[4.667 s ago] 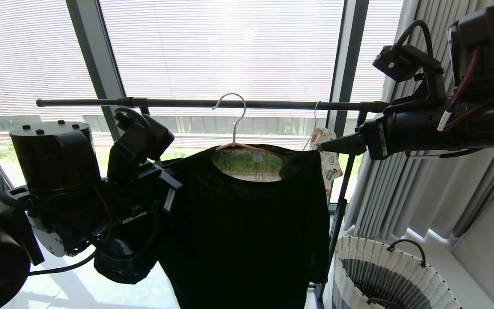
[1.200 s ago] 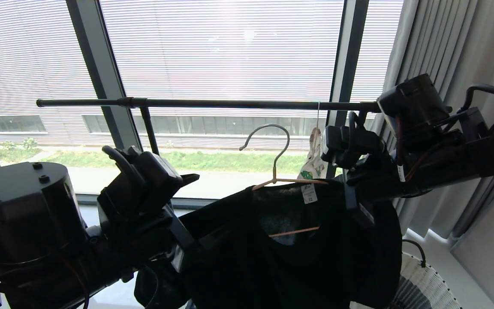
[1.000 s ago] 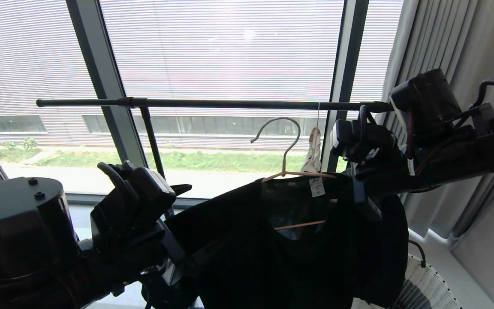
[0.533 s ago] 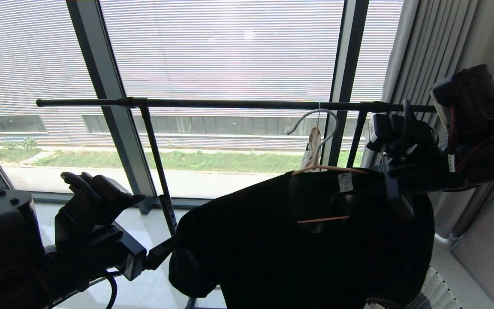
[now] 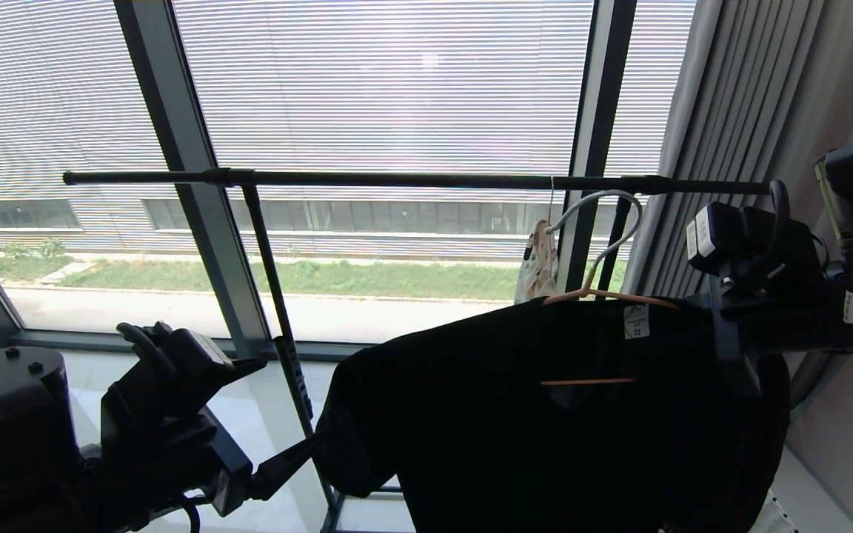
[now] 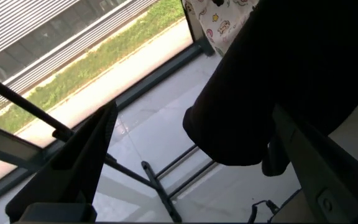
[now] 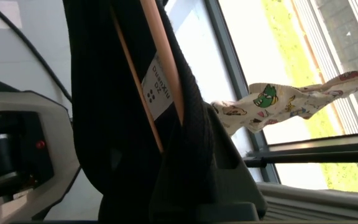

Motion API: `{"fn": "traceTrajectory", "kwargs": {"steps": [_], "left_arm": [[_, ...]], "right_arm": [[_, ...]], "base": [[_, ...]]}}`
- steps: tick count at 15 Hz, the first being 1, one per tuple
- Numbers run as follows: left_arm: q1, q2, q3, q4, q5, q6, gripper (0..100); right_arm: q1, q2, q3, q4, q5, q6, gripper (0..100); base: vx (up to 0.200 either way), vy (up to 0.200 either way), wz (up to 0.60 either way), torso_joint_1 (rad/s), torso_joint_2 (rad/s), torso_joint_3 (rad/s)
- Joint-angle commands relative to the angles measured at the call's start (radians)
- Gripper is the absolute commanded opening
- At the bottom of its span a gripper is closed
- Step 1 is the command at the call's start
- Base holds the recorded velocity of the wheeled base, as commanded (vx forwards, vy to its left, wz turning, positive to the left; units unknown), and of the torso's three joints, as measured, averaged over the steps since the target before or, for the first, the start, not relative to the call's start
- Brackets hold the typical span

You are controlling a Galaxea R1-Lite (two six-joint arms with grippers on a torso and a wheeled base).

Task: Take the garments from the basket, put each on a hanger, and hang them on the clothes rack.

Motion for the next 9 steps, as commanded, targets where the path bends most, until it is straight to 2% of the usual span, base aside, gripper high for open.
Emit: {"fn": "traceTrajectory", "kwargs": {"steps": [1, 5, 9], "left_arm": [[-0.008, 0.010, 0.005, 0.000, -0.001, 0.000, 100], [-0.098, 0.039, 0.013, 0.000, -0.001, -0.003, 100], [-0.081, 0.113, -0.004, 0.000, 0.004, -0.057, 100]], "right_arm": [[-0.001, -0.014, 0.009, -0.003, 0.000, 0.020, 0], [0.001, -0.016, 0.007, -0.032, 0.000, 0.028, 0], [0.006, -0.029, 0.010, -0.033, 0.002, 0.033, 0]], "base": [[0.000, 0.000, 0.00, 0.000, 0.00, 0.000], [0.000, 0.000, 0.00, 0.000, 0.00, 0.000], [0.000, 0.000, 0.00, 0.000, 0.00, 0.000]]}}
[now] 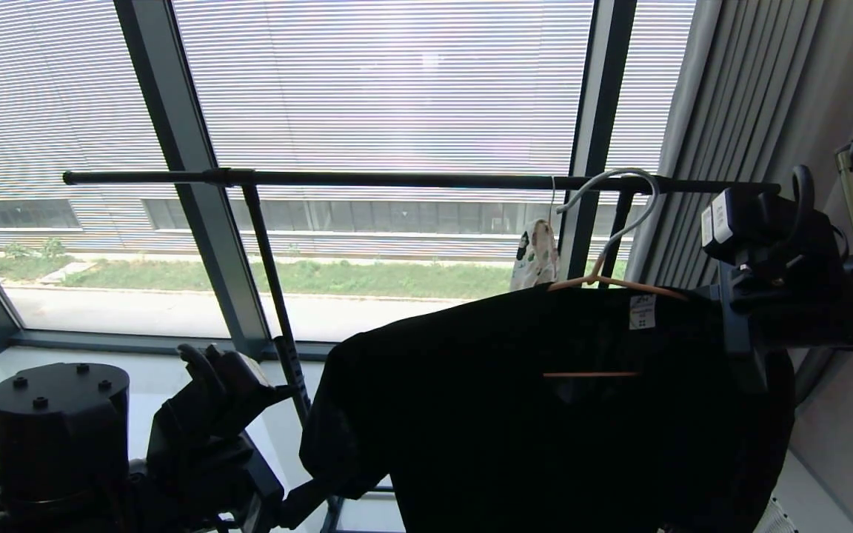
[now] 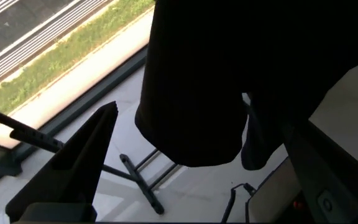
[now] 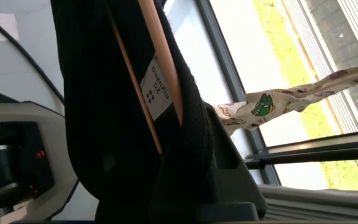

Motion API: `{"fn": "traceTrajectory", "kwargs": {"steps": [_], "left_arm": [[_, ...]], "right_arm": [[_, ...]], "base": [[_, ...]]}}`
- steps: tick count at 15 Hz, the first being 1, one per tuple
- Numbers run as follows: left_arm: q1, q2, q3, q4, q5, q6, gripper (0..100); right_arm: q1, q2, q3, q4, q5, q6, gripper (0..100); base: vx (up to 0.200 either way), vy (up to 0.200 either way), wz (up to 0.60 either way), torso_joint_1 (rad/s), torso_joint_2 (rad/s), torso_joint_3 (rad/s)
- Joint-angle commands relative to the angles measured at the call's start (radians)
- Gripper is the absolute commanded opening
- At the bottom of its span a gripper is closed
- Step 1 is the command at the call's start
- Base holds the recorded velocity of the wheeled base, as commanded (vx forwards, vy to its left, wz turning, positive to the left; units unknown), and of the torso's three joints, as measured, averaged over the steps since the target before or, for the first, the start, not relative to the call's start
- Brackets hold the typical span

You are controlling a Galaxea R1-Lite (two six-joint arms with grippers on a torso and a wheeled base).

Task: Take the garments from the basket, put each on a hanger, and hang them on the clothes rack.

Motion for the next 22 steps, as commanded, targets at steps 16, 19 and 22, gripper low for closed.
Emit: {"fn": "traceTrajectory", "kwargs": {"steps": [16, 19, 22], "left_arm": [[0.211, 0.055, -0.021, 0.000, 0.166, -0.004, 0], [0.270, 0.021, -0.018, 0.000, 0.168, -0.004, 0], [0.225, -0.009, -0.018, 0.000, 0.168, -0.004, 0]], "right_arm": [[0.027, -0.005, -0.001, -0.004, -0.009, 0.023, 0], [0.027, -0.005, -0.004, -0.004, -0.009, 0.028, 0], [0.027, -0.004, -0.005, -0.004, -0.010, 0.026, 0]], "base": [[0.000, 0.000, 0.00, 0.000, 0.00, 0.000], [0.000, 0.000, 0.00, 0.000, 0.00, 0.000], [0.000, 0.000, 0.00, 0.000, 0.00, 0.000]]}}
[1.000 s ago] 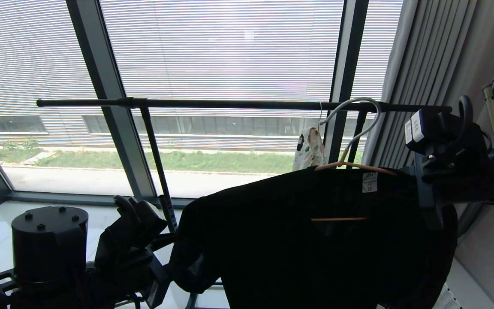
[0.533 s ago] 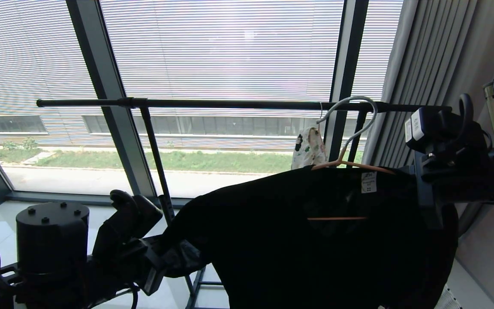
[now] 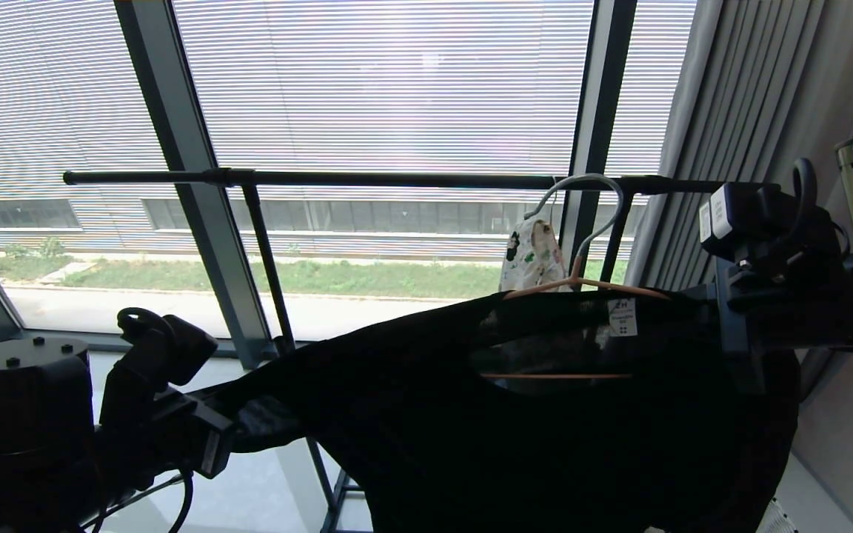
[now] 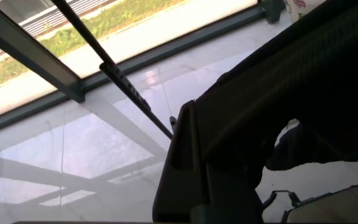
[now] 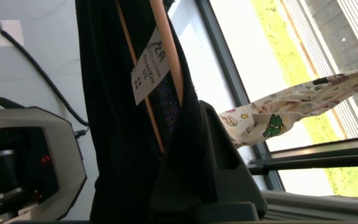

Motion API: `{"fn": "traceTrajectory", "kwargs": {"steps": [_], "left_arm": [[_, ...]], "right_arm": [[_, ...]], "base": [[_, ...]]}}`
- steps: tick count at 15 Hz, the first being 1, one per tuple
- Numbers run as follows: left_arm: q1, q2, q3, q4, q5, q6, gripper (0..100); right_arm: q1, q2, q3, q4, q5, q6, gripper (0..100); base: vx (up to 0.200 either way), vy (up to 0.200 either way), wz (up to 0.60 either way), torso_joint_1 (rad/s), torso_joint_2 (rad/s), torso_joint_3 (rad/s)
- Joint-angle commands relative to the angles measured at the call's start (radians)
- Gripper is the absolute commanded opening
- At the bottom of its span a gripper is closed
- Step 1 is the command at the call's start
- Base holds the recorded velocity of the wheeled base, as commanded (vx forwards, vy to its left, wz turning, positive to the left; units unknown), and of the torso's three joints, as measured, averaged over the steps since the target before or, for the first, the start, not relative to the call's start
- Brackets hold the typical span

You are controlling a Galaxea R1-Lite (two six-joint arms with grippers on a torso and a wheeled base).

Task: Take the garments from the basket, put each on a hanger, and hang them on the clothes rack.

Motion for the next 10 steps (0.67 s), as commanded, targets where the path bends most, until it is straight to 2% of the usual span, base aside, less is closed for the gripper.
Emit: {"fn": "traceTrajectory", "kwargs": {"steps": [1, 2, 5, 7, 9, 10], "left_arm": [[-0.024, -0.029, 0.001, -0.001, 0.000, 0.001, 0], [-0.029, -0.033, 0.001, -0.001, -0.002, -0.001, 100], [-0.030, -0.084, -0.013, -0.002, -0.002, 0.001, 100], [-0.030, -0.147, -0.012, -0.002, 0.002, -0.003, 100], [-0.004, -0.171, -0.019, -0.002, 0.008, -0.006, 100], [0.022, -0.171, -0.041, -0.002, 0.051, -0.004, 100]], "right_arm": [[0.002, 0.002, 0.000, 0.001, 0.000, -0.001, 0], [0.002, 0.002, 0.000, 0.001, 0.000, -0.001, 0], [0.003, 0.000, 0.001, 0.007, -0.003, 0.001, 0], [0.003, 0.000, 0.020, 0.010, -0.037, 0.051, 0], [0.026, 0.006, 0.040, 0.010, -0.133, 0.165, 0], [0.079, 0.028, 0.043, 0.010, -0.235, 0.332, 0]], "base": [[0.000, 0.000, 0.00, 0.000, 0.00, 0.000], [0.000, 0.000, 0.00, 0.000, 0.00, 0.000], [0.000, 0.000, 0.00, 0.000, 0.00, 0.000], [0.000, 0.000, 0.00, 0.000, 0.00, 0.000], [0.000, 0.000, 0.00, 0.000, 0.00, 0.000], [0.000, 0.000, 0.00, 0.000, 0.00, 0.000]]}}
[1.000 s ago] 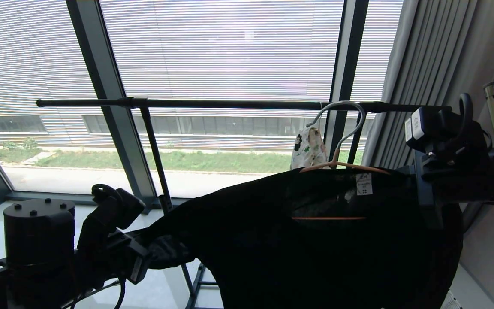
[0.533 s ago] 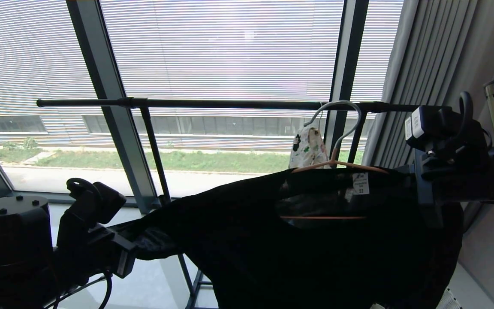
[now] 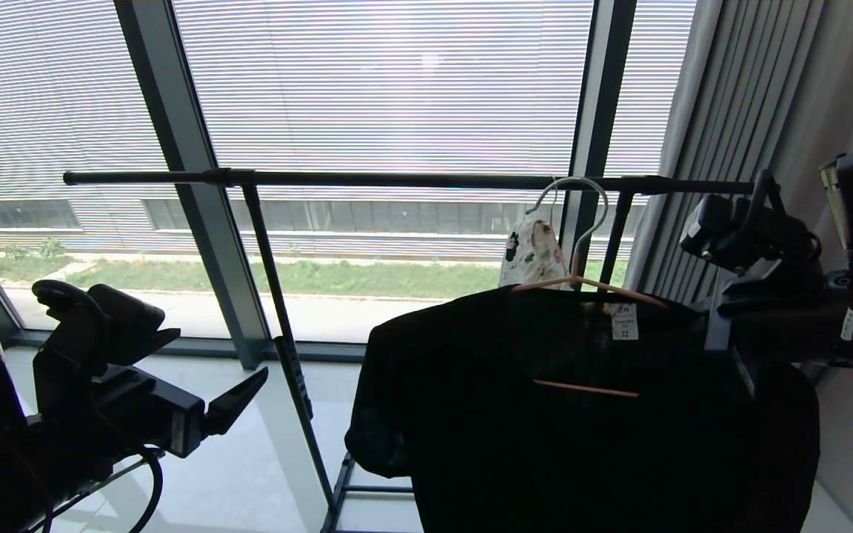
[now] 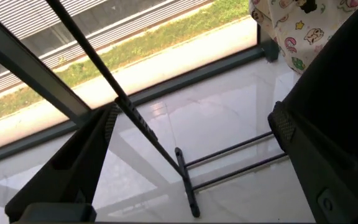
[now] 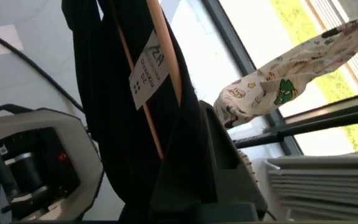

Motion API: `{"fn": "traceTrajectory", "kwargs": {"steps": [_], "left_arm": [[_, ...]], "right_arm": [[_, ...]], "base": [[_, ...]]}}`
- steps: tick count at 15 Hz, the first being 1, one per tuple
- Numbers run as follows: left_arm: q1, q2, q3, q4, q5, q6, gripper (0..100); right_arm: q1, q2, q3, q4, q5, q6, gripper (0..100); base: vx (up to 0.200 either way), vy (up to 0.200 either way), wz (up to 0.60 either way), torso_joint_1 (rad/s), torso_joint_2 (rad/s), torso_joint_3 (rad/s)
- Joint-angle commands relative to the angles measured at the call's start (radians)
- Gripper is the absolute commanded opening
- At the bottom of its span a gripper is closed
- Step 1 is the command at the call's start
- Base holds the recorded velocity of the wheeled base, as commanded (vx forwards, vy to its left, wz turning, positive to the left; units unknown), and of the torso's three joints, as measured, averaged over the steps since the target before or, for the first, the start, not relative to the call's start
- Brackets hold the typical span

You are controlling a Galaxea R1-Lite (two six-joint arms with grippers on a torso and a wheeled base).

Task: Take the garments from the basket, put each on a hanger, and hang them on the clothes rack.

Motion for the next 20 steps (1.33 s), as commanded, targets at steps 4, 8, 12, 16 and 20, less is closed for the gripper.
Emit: {"fn": "traceTrajectory", "kwargs": {"steps": [4, 8, 12, 16, 20], "left_arm": [[0.032, 0.011, -0.073, 0.001, 0.157, 0.015, 100], [0.031, 0.014, -0.068, 0.001, 0.160, 0.017, 100], [0.028, 0.014, -0.066, 0.001, 0.159, 0.050, 100], [0.016, 0.011, -0.063, 0.001, 0.154, 0.050, 100], [0.009, 0.011, -0.062, 0.001, 0.154, 0.050, 100]], "right_arm": [[0.235, 0.217, -0.038, -0.063, -0.382, 0.572, 0], [0.245, 0.329, -0.210, -0.064, -0.430, 0.665, 0], [0.228, 0.360, -0.257, -0.063, -0.497, 0.676, 0], [0.211, 0.362, -0.280, -0.118, -0.508, 0.674, 0], [0.209, 0.354, -0.283, -0.127, -0.510, 0.673, 0]], "base": [[0.000, 0.000, 0.00, 0.000, 0.00, 0.000], [0.000, 0.000, 0.00, 0.000, 0.00, 0.000], [0.000, 0.000, 0.00, 0.000, 0.00, 0.000], [0.100, 0.000, 0.00, 0.000, 0.00, 0.002], [0.200, 0.000, 0.00, 0.002, 0.00, 0.002]]}}
